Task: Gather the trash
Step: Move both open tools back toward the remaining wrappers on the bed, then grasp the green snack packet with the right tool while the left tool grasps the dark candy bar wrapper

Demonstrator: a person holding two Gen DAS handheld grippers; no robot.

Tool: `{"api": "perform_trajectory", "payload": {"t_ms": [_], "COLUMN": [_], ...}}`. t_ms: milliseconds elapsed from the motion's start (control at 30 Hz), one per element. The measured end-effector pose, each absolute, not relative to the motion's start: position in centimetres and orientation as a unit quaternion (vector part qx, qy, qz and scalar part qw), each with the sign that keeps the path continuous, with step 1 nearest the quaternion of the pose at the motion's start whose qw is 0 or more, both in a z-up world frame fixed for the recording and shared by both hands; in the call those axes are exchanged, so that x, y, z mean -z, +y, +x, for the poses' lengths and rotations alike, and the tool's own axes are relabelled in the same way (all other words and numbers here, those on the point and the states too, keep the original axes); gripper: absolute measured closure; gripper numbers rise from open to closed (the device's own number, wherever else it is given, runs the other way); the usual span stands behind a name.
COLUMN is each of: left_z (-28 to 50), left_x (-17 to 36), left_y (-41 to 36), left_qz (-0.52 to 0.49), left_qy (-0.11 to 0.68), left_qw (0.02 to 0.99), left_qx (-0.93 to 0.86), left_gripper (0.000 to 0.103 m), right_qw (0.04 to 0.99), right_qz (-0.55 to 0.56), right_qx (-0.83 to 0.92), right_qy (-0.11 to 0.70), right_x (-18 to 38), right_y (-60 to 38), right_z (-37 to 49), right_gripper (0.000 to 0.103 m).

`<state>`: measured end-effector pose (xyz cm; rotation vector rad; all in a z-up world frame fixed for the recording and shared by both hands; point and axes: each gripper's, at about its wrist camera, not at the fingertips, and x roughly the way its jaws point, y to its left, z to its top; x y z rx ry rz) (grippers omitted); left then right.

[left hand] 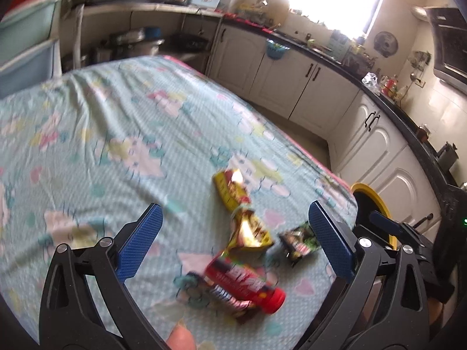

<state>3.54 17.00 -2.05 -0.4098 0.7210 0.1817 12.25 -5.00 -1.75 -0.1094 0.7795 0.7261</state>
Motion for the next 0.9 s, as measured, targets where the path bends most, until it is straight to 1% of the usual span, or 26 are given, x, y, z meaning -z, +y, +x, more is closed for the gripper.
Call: {"api": "perform_trajectory", "payload": {"t_ms": [167,233,300,333,400,533,567,600,667,767,833,867,900], "left_z": [2.3,2.0,1.7,1.6,1.5,1.4,1.4,1.4,1.2,1.0,0.7,0.6,0.3], "left_x": [4.2,5.3,6.3,6.9,7.8,9.4,9.7,9.9,9.9,10.0,10.0,10.0,9.9], "left_y": [17.6,17.7,17.8,17.9,17.8,17.7,17.7,17.7,17.7,17.8,18.1,18.3,18.4], "left_qz": [-0.226,-0.24,-0.258,-0.272,-0.286,-0.305,-0.309,-0.308,-0.309,-0.312,-0.318,-0.32,-0.32], "left_qy": [0.374,0.388,0.399,0.404,0.414,0.433,0.438,0.44,0.438,0.437,0.434,0.433,0.432], "left_qw": [0.896,0.887,0.877,0.871,0.862,0.846,0.843,0.842,0.843,0.842,0.842,0.841,0.842], "left_qx": [-0.082,-0.076,-0.07,-0.064,-0.059,-0.052,-0.051,-0.052,-0.051,-0.046,-0.044,-0.044,-0.044], "left_gripper": [0.011,0.015,0.022,0.023,0.034,0.046,0.052,0.055,0.055,0.06,0.063,0.067,0.073], "right_qw": [0.845,0.84,0.834,0.831,0.825,0.813,0.811,0.808,0.808,0.808,0.807,0.805,0.803], "right_qz": [-0.064,-0.069,-0.071,-0.071,-0.069,-0.059,-0.058,-0.056,-0.056,-0.056,-0.055,-0.055,-0.053], "right_qx": [-0.354,-0.355,-0.357,-0.358,-0.359,-0.363,-0.364,-0.365,-0.366,-0.366,-0.37,-0.373,-0.376], "right_qy": [0.396,0.405,0.414,0.42,0.431,0.451,0.455,0.458,0.458,0.458,0.458,0.458,0.459], "right_x": [3.8,4.5,5.3,5.7,6.3,7.4,7.6,7.8,8.0,8.1,8.0,8.0,8.0], "right_y": [-3.6,-3.0,-2.5,-2.3,-1.9,-1.4,-1.2,-1.1,-1.0,-1.1,-1.2,-1.2,-1.3], "right_z": [12.6,12.8,13.2,13.3,13.7,14.4,14.5,14.7,14.8,14.9,15.0,15.0,15.0], "right_gripper": [0.023,0.023,0.023,0.024,0.025,0.029,0.03,0.032,0.036,0.048,0.065,0.069,0.073]}}
